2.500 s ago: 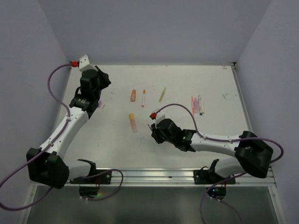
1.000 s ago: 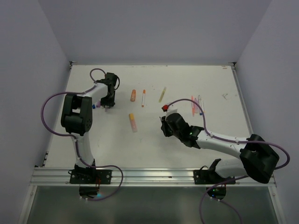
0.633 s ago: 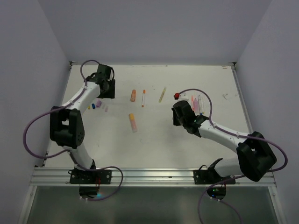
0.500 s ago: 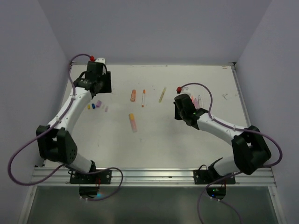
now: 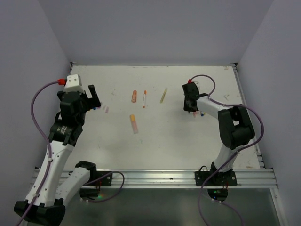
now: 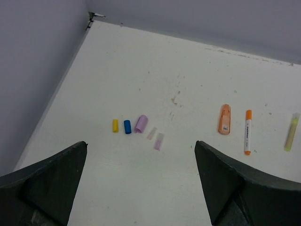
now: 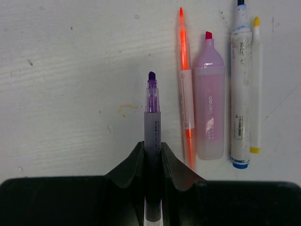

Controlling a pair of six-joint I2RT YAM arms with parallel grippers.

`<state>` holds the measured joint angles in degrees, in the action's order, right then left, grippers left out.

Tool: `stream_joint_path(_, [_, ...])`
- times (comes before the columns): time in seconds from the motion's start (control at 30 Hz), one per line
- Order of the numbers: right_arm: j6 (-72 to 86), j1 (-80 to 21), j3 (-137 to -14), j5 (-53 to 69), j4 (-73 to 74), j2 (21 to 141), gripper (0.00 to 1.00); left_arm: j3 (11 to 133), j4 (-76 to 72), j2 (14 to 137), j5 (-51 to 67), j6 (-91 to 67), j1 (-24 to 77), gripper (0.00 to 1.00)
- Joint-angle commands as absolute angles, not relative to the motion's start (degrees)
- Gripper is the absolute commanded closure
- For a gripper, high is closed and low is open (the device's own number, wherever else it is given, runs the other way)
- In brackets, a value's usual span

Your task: Open the pen caps

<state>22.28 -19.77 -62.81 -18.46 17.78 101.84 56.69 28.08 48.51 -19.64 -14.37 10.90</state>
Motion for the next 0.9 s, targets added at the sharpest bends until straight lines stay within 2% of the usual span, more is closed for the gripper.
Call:
stream_joint_path(0.0, [20.2, -18.3, -67.2, -18.9, 19.8, 104.1, 0.92, 50.7, 19.0, 41.2, -26.4, -14.5, 10.6, 0.0])
stream_joint_path(0.2, [18.6, -16.9, -70.3, -19.4, 21.0, 108.2, 0.85, 42.6, 12.6, 32.9, -30.3, -14.6, 10.6, 0.0])
stream_joint_path(0.27, [18.1, -16.7, -70.5, -19.9, 21.2, 108.5, 0.79, 41.7, 12.4, 32.6, -30.3, -14.8, 10.6, 0.0])
stream_joint_path(0.37, [17.8, -16.7, -70.6, -20.5, 21.1, 108.2, 0.77, 40.8, 12.1, 33.4, -28.9, -14.9, 10.6, 0.0])
stream_joint_path(0.5, [16.9, -16.7, -70.6, -21.1, 21.1, 107.4, 0.67, 41.2, 12.6, 34.5, -28.0, -15.0, 10.6, 0.0])
stream_joint_path(0.67, [16.7, -16.9, -69.9, -21.4, 21.0, 104.9, 0.64, 40.7, 12.5, 34.5, -27.7, -15.0, 10.6, 0.0])
stream_joint_path(0.83, [15.9, -22.0, -69.6, -22.4, 21.0, 99.2, 0.39, 40.6, 12.2, 35.1, -27.2, -15.2, 10.6, 0.0])
stream_joint_path(0.87, [16.0, -23.2, -69.8, -22.8, 21.1, 97.4, 0.37, 40.6, 12.2, 35.5, -26.8, -15.3, 10.6, 0.0])
